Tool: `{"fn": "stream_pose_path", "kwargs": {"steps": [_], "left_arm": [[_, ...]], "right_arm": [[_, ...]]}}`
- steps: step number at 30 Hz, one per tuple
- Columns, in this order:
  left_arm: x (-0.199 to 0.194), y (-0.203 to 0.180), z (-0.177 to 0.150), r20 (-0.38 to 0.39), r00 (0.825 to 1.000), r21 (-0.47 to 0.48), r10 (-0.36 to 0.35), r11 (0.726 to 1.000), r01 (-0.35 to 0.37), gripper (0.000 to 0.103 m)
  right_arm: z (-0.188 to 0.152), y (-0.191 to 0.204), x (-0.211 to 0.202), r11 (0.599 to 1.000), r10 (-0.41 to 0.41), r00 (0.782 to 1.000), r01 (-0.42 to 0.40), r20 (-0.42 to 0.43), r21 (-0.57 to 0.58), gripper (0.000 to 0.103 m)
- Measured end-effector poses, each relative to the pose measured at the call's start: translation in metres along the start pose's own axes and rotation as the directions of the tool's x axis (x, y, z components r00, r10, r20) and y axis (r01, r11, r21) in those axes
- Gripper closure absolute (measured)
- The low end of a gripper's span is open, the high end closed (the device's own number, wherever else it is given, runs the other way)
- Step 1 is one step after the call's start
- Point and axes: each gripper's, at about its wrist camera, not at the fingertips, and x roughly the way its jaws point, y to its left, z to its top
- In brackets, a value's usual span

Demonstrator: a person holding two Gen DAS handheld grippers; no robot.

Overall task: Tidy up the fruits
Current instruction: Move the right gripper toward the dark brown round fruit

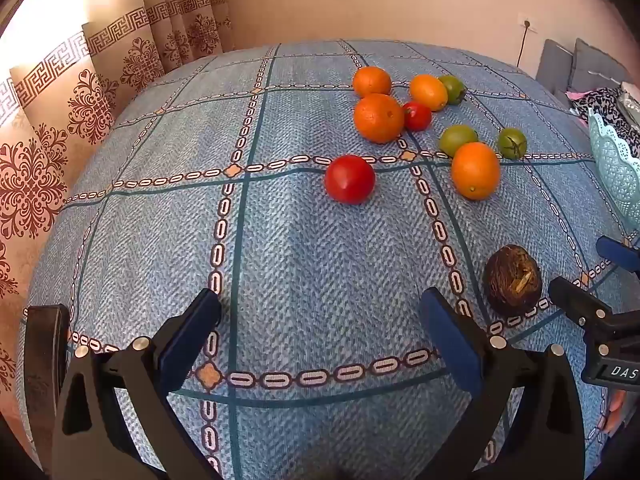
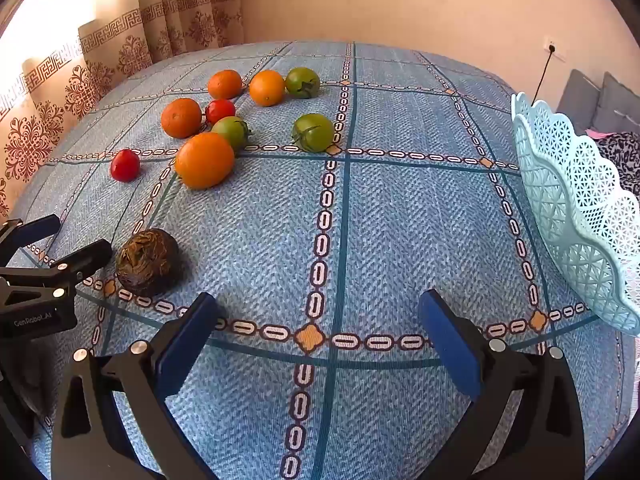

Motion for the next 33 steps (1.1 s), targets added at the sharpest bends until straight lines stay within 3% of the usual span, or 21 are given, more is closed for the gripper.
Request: {"fn": "stream_pose_path", "kwargs": {"steps": [33], "left_arm": [[-0.0010,0.0002,0.0006,0.024,0.999,-0.018,-0.021,1.000,0.022,0.002]], "right_arm": [[0.0032,-0.0013,0.0024,1.000,0.005,1.000,-0.005,-0.013,-0.004,0.005]]}}
